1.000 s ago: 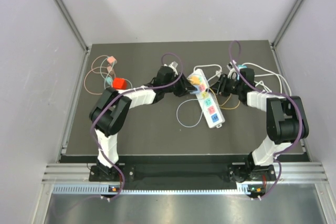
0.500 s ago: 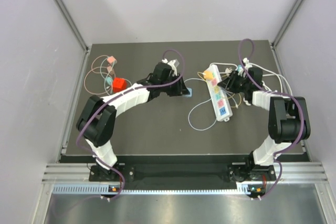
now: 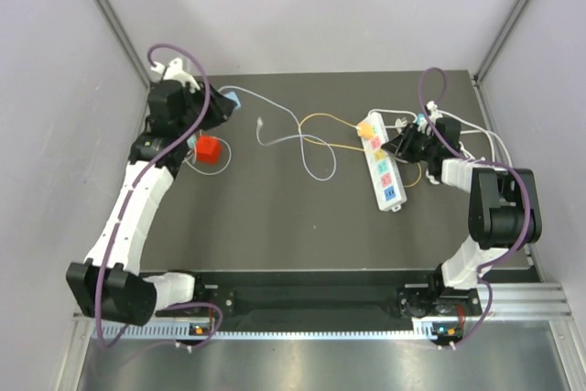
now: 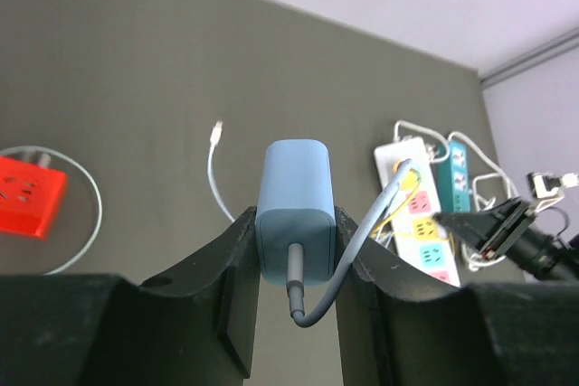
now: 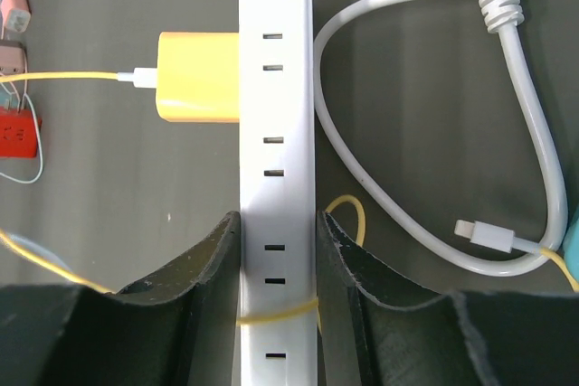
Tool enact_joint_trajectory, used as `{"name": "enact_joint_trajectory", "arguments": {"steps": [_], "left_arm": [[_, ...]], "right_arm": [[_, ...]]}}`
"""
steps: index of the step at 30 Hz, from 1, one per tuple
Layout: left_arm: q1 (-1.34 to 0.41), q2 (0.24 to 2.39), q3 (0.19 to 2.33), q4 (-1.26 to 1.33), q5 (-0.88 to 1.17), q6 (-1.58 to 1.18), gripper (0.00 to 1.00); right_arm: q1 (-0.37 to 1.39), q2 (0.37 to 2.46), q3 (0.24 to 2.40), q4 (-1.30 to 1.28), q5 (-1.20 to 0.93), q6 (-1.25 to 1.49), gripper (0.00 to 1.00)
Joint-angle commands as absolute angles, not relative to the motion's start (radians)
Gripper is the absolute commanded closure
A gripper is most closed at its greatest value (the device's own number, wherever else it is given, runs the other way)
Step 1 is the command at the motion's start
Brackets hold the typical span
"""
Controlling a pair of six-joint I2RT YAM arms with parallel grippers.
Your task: Pull the plug off the socket
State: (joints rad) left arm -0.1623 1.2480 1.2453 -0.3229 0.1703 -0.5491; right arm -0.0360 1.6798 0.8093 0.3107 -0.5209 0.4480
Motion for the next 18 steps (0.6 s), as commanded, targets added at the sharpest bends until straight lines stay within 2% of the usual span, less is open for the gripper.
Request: {"name": "enact_joint_trajectory", "arguments": {"steps": [1, 4, 10, 18], "left_arm": [[-0.14, 1.204, 1.321, -0.397, 0.132, -0.514, 1.0], [-0.109, 1.169, 1.382, -0.463, 0.085, -0.482, 1.0], [-0.026, 1.098, 1.532, -0.575, -0.148, -0.362, 1.0], [-0.014, 1.011, 1.626, -0.549, -0.432, -0.27, 1.0]], "right_arm": [[-0.052, 1.686, 0.827, 0.373, -0.509, 0.443, 1.0], [-0.052, 1.683, 0.827, 0.371, -0.512, 0.443, 1.0], [-0.052, 1.683, 0.827, 0.371, -0.515, 0.446, 1.0], [-0.052, 1.675, 0.828, 0.37, -0.518, 0.446, 1.0]]}}
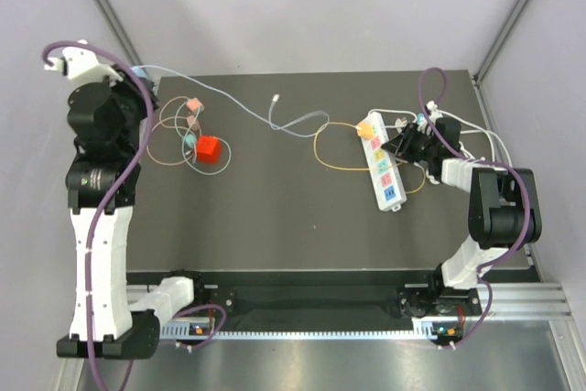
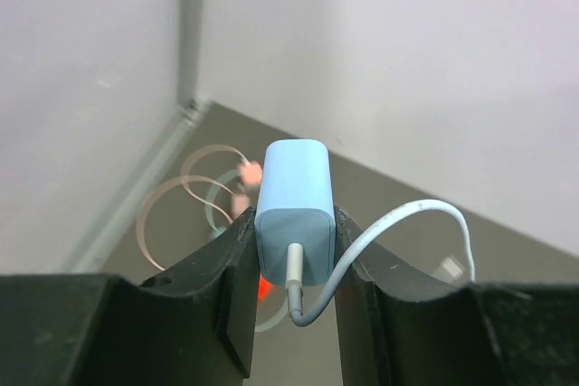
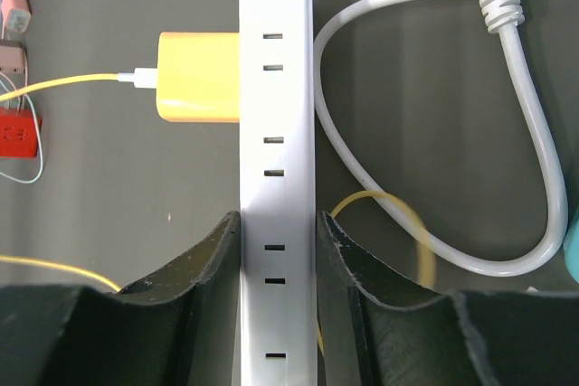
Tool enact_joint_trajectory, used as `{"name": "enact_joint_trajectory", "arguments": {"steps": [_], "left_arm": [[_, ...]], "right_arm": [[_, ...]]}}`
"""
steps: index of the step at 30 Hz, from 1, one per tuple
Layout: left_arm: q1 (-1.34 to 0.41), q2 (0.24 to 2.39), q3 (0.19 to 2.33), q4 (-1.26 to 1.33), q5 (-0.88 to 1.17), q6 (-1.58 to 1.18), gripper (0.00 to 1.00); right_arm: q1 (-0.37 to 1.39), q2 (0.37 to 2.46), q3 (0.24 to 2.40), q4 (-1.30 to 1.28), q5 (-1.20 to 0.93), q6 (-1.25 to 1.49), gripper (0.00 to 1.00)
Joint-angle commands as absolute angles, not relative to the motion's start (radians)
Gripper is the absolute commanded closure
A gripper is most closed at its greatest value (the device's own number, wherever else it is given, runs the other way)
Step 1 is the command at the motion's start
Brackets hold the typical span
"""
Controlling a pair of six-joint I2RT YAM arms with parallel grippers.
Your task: Pull the plug off the socket
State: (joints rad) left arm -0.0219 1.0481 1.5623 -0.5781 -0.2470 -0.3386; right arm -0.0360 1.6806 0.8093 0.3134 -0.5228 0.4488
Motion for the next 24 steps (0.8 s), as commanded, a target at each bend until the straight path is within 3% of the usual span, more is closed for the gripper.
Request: {"name": "enact_joint_trajectory", "arguments": {"steps": [1, 10, 24], "left_arm": [[-0.015, 1.003, 1.637, -0.545, -0.471, -0.244, 1.0], [-0.04, 0.959, 1.735, -0.515, -0.799, -0.186, 1.0], [-0.132, 0.927, 1.671, -0.365, -0.968, 0.02, 1.0]], "right_arm": [[-0.052, 1.674, 0.827, 0.368, -0.518, 0.448, 1.0], [-0.052, 1.677, 0.825, 0.368, -0.52, 0.448, 1.0], [-0.052, 1.678, 0.827, 0.367, -0.522, 0.448, 1.0]]}}
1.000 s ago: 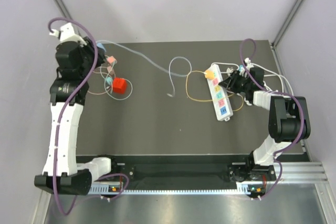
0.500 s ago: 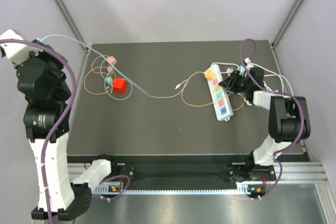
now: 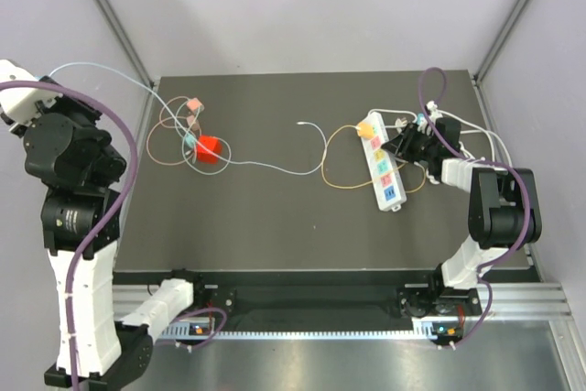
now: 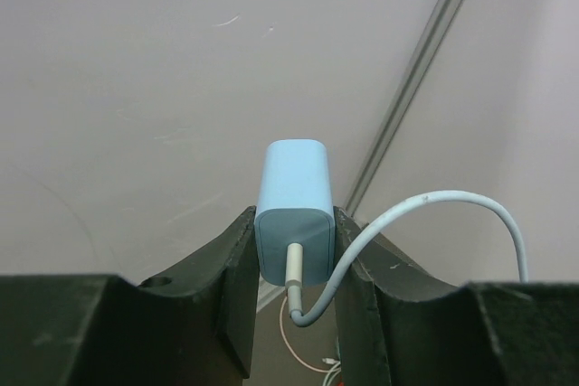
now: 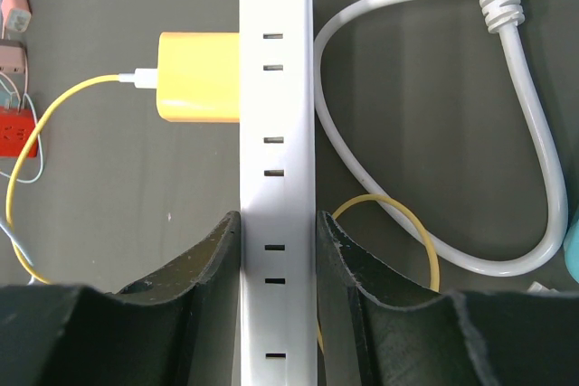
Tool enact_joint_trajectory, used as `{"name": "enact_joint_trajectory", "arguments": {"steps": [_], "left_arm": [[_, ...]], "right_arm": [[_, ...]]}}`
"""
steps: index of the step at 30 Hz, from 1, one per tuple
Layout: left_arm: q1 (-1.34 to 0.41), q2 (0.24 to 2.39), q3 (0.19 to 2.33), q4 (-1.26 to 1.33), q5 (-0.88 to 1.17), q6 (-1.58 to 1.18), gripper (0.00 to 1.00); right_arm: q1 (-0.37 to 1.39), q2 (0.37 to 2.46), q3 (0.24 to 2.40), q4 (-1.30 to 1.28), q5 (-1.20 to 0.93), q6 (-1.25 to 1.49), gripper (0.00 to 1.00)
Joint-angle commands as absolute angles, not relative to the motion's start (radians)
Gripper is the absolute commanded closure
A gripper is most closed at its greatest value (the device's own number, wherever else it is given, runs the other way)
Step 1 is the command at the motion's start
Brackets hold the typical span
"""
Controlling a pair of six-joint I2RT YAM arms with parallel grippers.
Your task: Pull the plug off the socket
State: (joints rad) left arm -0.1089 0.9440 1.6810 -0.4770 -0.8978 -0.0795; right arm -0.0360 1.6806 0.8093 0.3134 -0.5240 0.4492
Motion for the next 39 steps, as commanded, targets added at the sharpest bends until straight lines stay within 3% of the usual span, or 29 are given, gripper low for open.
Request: {"name": "enact_joint_trajectory", "arguments": {"steps": [1, 5, 12, 22, 30, 33, 39], "left_arm": [[-0.146, 0.919, 1.657, -0.339, -0.977, 0.05, 1.0], [-0.176, 0.911, 1.629, -0.324, -0.968, 0.095, 1.0], [-0.176, 1.09, 1.519, -0.564, -0.587, -0.141, 1.0], [0.046, 1.347, 1.335, -0.405, -0.212, -0.491, 1.0], [0.132, 1.538, 1.204, -0.261, -0.18, -0.598, 0.97], [0.149, 1.614, 1.219, -0.236, -0.166, -0.598, 0.91], [0.181, 1.683, 1.243, -0.233, -0.114, -0.586, 0.52]], "right_arm": [[-0.052, 1.68, 0.827, 0.367, -0.522, 0.449, 1.0], [-0.052, 1.683, 0.828, 0.368, -0.525, 0.449, 1.0], [-0.049, 1.681, 0.831, 0.364, -0.528, 0.448, 1.0], [-0.049, 1.692, 0.836, 0.362, -0.546, 0.453, 1.0], [-0.049, 1.709, 0.842, 0.362, -0.56, 0.457, 1.0], [-0.049, 1.72, 0.847, 0.359, -0.568, 0.456, 1.0], [-0.048, 1.732, 0.85, 0.357, -0.575, 0.454, 1.0]]}}
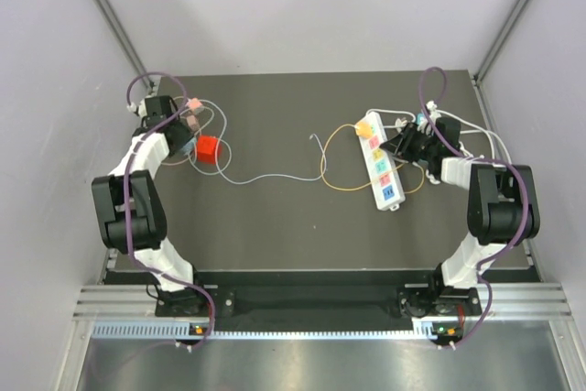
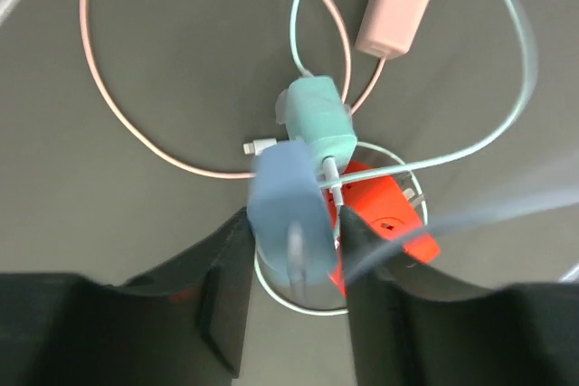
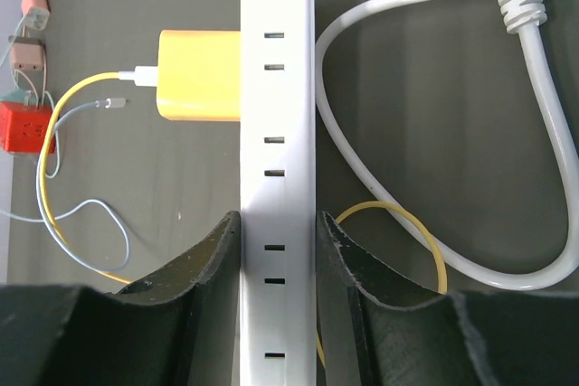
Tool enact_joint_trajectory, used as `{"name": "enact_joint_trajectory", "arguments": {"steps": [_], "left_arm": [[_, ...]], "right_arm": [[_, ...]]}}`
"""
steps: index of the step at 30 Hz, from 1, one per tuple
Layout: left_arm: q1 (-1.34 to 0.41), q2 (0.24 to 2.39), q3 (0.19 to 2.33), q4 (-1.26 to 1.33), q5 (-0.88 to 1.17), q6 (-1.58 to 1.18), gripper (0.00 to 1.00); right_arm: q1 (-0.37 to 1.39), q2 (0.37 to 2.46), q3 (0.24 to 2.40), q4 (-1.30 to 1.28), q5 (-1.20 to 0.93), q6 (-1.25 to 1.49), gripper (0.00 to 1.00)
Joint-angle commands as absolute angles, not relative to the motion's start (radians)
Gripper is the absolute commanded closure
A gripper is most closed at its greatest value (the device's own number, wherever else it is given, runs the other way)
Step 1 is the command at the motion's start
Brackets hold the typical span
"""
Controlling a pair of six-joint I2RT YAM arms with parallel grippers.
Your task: Pull the plug off the socket
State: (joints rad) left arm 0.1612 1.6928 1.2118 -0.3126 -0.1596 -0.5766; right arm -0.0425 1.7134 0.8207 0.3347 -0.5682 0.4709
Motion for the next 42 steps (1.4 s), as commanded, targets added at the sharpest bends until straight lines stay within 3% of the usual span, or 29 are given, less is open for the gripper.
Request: {"name": "enact_joint_trajectory", "arguments": {"steps": [1, 5, 12, 14, 15, 20, 26, 35, 42], "left_arm": [[0.186, 1.68, 1.241, -0.233, -0.109, -0.583, 0.47], [0.196, 1.629, 1.238, -0.233, -0.094, -0.557, 0.26], [0.198, 1.459, 1.171, -0.168, 0.092, -0.496, 0.16], [0.196, 1.398, 1.129, -0.147, 0.22, -0.494, 0.02], [0.196, 1.379, 1.118, -0.137, 0.268, -0.503, 0.01], [0.155, 1.287, 1.028, -0.078, 0.509, -0.499, 0.01], [-0.143, 1.368, 1.022, -0.133, 0.598, -0.405, 0.01], [-0.402, 1.626, 1.132, -0.275, 0.376, -0.129, 0.04], [-0.482, 1.707, 1.161, -0.278, 0.397, 0.07, 0.08]], "right_arm": [[-0.048, 1.732, 0.85, 0.357, -0.577, 0.456, 1.0], [-0.046, 1.743, 0.856, 0.357, -0.583, 0.459, 1.0], [-0.044, 1.738, 0.854, 0.356, -0.588, 0.459, 1.0], [-0.044, 1.736, 0.856, 0.356, -0.589, 0.457, 1.0], [-0.044, 1.736, 0.854, 0.356, -0.589, 0.459, 1.0], [-0.043, 1.738, 0.857, 0.354, -0.591, 0.454, 1.0], [-0.043, 1.741, 0.859, 0.351, -0.592, 0.453, 1.0], [-0.043, 1.752, 0.867, 0.347, -0.614, 0.456, 1.0], [-0.043, 1.766, 0.87, 0.35, -0.62, 0.46, 1.0]]}}
